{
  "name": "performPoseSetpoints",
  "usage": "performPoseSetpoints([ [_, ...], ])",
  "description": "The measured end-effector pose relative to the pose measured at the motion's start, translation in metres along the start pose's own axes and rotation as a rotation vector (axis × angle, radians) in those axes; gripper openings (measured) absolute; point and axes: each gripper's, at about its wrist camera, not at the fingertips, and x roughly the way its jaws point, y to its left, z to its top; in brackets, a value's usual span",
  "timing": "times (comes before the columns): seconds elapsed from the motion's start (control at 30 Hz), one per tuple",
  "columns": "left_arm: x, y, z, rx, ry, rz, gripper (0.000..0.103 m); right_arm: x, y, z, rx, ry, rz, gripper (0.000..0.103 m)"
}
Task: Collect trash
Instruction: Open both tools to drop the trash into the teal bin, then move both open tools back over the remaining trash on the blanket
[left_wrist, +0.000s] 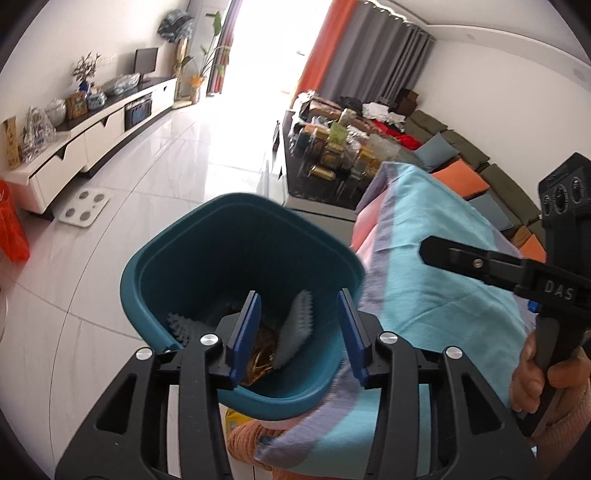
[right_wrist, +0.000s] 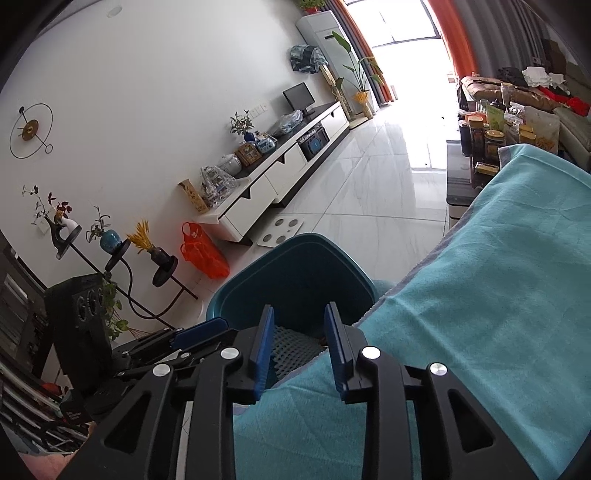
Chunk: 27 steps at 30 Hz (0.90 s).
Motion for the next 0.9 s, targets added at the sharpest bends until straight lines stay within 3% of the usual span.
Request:
performPoseSetpoints([
  [0.2,-0.021,-0.024,-0.001,0.045,-0.064,-0.050,0.051,-0.017,0.007,-0.007,-0.029,-0.033,-0.021,0.034],
  [0.47,-0.041,-0.054,-0.001,0.111,-0.112,-0.106,0.057,-0.062,0.007,-0.019,-0.110,-0.113,-0.125,0.043],
  [0.73,-0.037,-0.091,-0.004,0.160,-0.094,-0.182,0.058,-0.116,-0.019,-0.051,-0.114,-0.181,-0.250,0.046],
  [0.9,-0.023,-0.134,-0.015,0.226,-0.046,-0.261,0.058,-0.161,-0.045,-0.080,-0.061,-0.219,-0.325,0.047],
])
